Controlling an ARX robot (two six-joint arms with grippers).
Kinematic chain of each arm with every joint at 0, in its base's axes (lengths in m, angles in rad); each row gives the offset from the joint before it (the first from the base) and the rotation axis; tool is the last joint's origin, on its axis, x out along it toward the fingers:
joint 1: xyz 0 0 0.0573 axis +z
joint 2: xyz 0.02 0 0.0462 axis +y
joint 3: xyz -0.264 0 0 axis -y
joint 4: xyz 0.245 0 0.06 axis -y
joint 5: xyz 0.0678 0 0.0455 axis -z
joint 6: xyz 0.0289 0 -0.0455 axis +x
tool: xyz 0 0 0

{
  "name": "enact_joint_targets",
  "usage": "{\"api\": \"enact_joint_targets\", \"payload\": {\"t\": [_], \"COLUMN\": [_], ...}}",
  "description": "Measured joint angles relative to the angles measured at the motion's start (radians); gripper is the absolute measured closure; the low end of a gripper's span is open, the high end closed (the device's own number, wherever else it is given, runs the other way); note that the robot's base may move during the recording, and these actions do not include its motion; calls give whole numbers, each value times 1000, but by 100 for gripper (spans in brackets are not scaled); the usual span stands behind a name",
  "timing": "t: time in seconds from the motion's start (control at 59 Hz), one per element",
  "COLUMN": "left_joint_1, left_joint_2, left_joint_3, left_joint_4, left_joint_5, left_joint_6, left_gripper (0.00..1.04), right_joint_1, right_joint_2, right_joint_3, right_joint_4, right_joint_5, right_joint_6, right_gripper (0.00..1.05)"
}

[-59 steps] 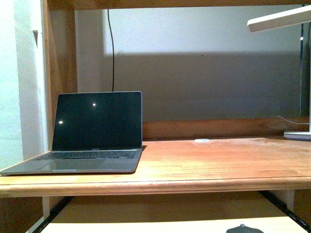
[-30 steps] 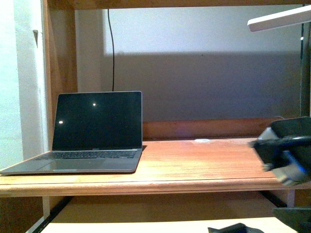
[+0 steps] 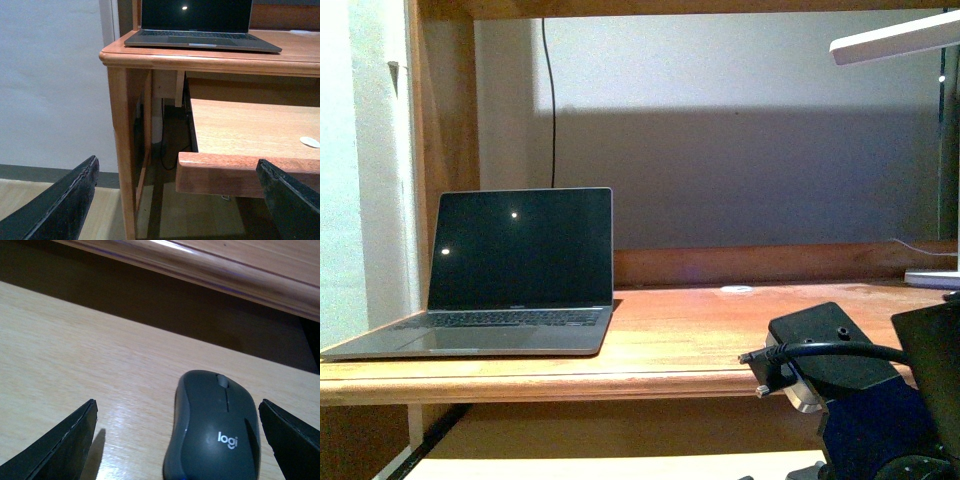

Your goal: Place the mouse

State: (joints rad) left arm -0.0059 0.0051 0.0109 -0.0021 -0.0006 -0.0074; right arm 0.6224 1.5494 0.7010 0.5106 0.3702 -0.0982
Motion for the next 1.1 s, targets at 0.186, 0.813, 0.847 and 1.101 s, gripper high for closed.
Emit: {"api": "enact_joint_targets", "payload": {"t": [0.186,0.813,0.847,1.101], "left_joint_1": [0,0,0,0], "left_joint_2": [0,0,0,0], "left_joint_3": [0,0,0,0], "left_joint_4": [0,0,0,0], "left_joint_5": [0,0,0,0], "left_joint_6": [0,0,0,0], "left_gripper": [8,8,8,8], "right_joint_1": [-35,-105,-106,-115], "right_joint_2": [42,106,107,110], "right_joint_3": [30,98,105,127], "right_joint_4": [-31,-127,-140,-173], "right_joint_5": [9,7,7,-1], "right_joint_6": [-5,7,10,22], "right_gripper": [7,7,7,19]}}
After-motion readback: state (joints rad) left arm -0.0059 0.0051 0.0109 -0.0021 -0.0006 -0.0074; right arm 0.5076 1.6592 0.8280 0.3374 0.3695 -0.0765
